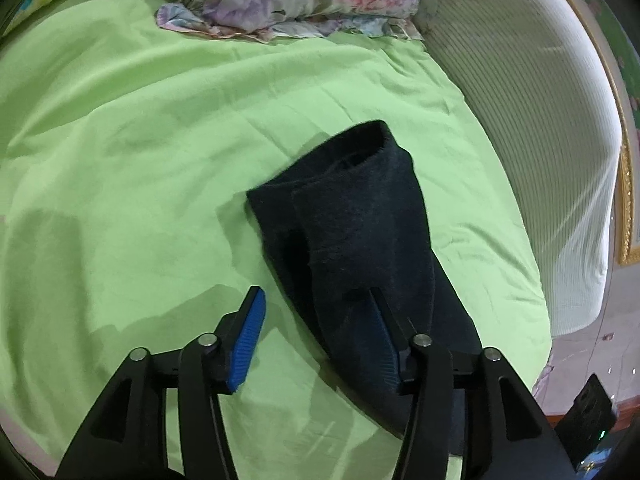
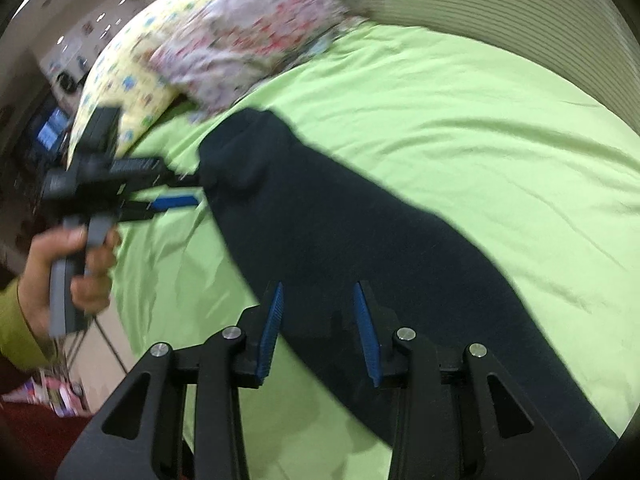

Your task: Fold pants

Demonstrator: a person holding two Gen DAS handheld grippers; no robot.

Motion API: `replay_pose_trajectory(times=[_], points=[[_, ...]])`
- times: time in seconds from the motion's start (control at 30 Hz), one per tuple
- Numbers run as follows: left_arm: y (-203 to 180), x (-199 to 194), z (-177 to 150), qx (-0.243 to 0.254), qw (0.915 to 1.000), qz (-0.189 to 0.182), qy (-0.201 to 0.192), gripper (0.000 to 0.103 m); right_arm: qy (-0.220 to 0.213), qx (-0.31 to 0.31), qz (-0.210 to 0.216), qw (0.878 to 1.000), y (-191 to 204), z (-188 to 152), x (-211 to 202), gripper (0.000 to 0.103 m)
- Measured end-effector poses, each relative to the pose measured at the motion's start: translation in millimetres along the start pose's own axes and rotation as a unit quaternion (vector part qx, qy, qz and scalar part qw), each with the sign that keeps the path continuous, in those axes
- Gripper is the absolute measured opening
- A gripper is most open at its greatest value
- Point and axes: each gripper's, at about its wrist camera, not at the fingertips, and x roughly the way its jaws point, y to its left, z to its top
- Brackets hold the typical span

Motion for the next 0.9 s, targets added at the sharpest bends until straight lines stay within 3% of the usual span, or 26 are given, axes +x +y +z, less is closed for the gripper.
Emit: replay_pose_trajectory(times=[0.27,0.57,0.67,0.8,0.9], points=[[8.5,6.3,12.0,-0.006,1.0,0.005,0.0,0.056,-0.01,0.086,-0.003,0.996,-64.0,41.2,18.3,0.038],[4.5,28.9,22.4,0.003,1.0,0.005,0.006,0.052,0.092,0.093,0.01,0.991,-81.5,46.5,91.4,0.038],[3.6,38.9,25.6,-0.001,1.0,0.004,0.007,0.049,0.095,0.083,0.009,0.992,-78.4,42.0,96.9,0.037],[1.7,45.2,28.8,-0.008,1.0,-0.004,0.002,0.046,0.101,0.041,0.007,0.994,-65.4,44.1,94.7,0.019],[-3.0,43.9,29.8,0.003,0.9996,-0.028,0.001,0.027,0.096,0.016,-0.004,0.995,-57.0,45.6,85.5,0.014]])
